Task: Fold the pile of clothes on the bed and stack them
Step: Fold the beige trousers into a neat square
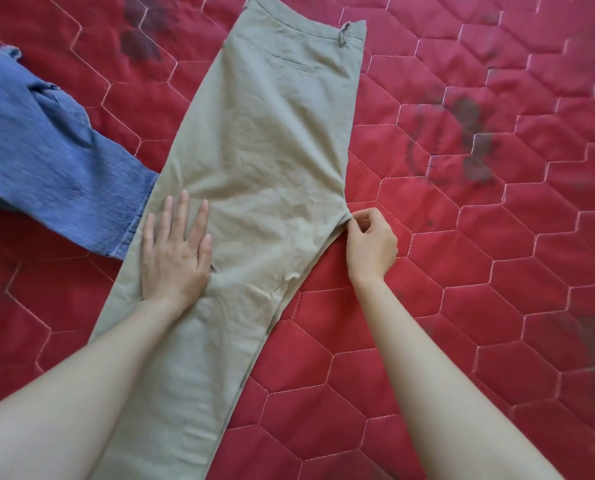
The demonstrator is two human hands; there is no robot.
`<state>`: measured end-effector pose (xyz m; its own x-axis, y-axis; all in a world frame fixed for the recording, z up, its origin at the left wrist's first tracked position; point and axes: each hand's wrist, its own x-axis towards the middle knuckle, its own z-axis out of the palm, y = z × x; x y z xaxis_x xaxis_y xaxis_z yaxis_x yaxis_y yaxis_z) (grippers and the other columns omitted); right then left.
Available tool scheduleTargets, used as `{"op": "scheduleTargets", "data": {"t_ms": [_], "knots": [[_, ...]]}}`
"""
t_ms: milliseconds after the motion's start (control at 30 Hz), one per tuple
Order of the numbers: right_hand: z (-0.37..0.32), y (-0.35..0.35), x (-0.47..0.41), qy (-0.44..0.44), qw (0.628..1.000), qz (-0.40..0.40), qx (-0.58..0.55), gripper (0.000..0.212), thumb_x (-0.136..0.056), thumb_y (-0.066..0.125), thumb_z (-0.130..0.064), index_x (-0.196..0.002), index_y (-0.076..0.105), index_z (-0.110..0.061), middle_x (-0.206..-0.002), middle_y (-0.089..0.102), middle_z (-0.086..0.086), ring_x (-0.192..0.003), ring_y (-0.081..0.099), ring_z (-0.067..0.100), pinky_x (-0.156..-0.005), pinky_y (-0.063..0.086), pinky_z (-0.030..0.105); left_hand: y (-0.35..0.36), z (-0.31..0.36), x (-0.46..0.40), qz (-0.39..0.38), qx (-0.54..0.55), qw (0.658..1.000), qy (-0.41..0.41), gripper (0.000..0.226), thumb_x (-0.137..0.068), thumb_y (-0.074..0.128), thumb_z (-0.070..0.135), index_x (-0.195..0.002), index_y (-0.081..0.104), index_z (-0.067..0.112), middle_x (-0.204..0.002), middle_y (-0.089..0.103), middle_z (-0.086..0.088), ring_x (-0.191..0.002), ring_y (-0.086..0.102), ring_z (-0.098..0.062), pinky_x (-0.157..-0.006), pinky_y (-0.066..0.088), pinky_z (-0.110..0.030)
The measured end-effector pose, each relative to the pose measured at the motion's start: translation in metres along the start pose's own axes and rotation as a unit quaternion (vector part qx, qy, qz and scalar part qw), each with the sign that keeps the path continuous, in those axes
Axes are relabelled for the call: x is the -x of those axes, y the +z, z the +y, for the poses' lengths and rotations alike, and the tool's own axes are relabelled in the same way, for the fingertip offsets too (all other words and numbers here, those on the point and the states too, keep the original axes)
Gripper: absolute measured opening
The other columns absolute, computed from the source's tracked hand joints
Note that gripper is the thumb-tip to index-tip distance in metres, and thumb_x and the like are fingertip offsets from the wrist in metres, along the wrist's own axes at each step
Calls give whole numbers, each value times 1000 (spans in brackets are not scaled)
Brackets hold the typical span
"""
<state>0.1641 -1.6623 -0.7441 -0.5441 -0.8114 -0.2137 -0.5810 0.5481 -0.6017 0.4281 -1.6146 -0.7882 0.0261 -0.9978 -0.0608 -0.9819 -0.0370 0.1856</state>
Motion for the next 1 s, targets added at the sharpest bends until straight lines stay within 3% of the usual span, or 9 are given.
{"op": "scheduleTargets", "data": {"t_ms": [133,267,400,600,700,800,867,933,1000], "knots": [[-1,4,11,-217,969,55,109,34,-81,64,-10,-114,64,-19,-111,58,1,-101,54,20,-67,44,31,2,-1,1,7,-4,1000,3,59,-97,22,38,-153,21,21,-160,18,-10,-147,16,-29,-118,10,-48],[5,-1,0,-425,884,69,185,16,-67,68,2,-71,67,-13,-77,65,0,-73,62,24,-51,46,33,4,-1,0,16,-3,1000,6,58,-97,23,38,-153,22,22,-160,19,-9,-147,16,-28,-118,10,-47],[16,-10,-8,-406,899,30,161,17,-72,67,3,-71,73,-14,-77,70,-3,-67,63,25,-46,46,30,5,-3,1,14,-3,1000,7,57,-97,24,38,-152,25,23,-160,20,-8,-147,17,-27,-118,10,-47],[-23,5,33,-325,935,55,135,22,-64,55,-5,-74,73,-12,-82,67,4,-91,58,32,-74,45,41,5,-2,1,9,-9,1000,5,58,-97,22,38,-153,22,23,-161,17,-8,-148,14,-26,-119,8,-46],[-59,43,59,-386,914,-9,127,44,-75,39,-13,-106,71,-7,-119,64,14,-117,56,35,-99,42,44,4,-2,1,6,-12,1000,3,58,-97,21,37,-153,21,24,-161,17,-7,-148,14,-26,-119,10,-47],[-82,87,66,-393,878,-158,221,51,-101,32,-32,-148,34,-12,-157,25,13,-148,16,26,-119,11,49,2,0,1,4,-7,1000,3,56,-97,24,36,-151,27,22,-159,21,-9,-147,19,-28,-118,14,-49],[-75,104,52,-446,819,-188,307,59,-103,22,-47,-154,13,-20,-162,6,9,-150,0,23,-119,-1,50,1,0,1,5,-5,1000,4,56,-96,26,35,-151,29,21,-159,23,-9,-147,20,-28,-118,15,-49],[-61,99,28,-498,771,-174,357,62,-100,17,-54,-154,12,-24,-162,6,6,-150,2,22,-119,-1,50,1,-1,1,3,-8,1000,5,56,-97,25,34,-152,27,23,-159,21,-8,-147,18,-28,-118,14,-48],[-43,79,-6,-473,795,-139,353,63,-98,18,-55,-154,18,-25,-162,12,6,-149,8,22,-119,1,50,0,-1,1,-4,-8,1000,5,57,-97,23,35,-153,24,25,-160,19,-8,-147,16,-27,-119,12,-48]]}}
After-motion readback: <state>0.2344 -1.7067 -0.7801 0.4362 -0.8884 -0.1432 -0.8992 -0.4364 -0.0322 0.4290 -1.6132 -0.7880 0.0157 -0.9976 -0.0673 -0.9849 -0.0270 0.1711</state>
